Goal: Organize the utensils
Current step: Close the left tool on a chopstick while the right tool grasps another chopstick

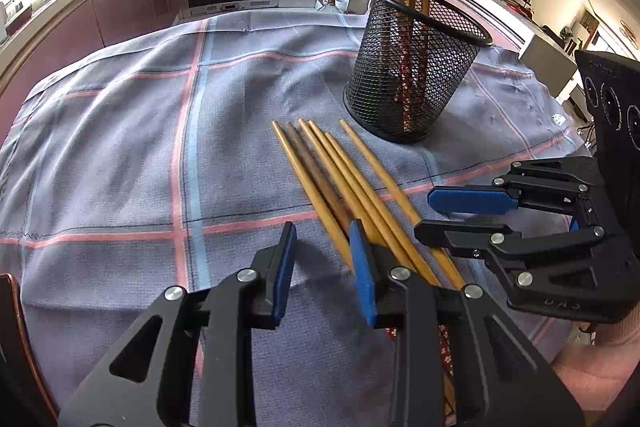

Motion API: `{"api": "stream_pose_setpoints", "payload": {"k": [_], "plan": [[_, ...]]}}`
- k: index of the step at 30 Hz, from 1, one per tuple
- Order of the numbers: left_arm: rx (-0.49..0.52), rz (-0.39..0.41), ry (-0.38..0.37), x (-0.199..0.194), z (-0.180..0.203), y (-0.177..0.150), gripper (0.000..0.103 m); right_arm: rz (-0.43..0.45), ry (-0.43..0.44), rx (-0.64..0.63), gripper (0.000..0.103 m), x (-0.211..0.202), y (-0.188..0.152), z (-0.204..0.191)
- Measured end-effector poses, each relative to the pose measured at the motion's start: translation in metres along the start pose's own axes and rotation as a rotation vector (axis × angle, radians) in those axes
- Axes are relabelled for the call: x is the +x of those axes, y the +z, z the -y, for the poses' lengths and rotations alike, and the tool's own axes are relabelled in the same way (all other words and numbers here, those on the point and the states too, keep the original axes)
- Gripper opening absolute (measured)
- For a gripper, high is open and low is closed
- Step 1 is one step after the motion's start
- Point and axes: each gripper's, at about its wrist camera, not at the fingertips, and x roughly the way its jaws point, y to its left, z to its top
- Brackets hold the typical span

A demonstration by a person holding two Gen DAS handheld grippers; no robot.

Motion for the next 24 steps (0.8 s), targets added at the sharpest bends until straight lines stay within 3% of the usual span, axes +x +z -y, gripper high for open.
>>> {"api": "stream_pose_setpoints", "payload": {"k": [16,24], "plan": [[-0.016,-0.026,0.004,0.009,-0.010,0.009,0.024,-0.007,-0.019,-0.017,0.023,0.007,0.012,-0.001],[-0.023,-0.025,0.009,0.006,-0.009,0.006,0.013,-0.007,-0.023,-0.011,0.010,0.009,0.014,0.003]]}}
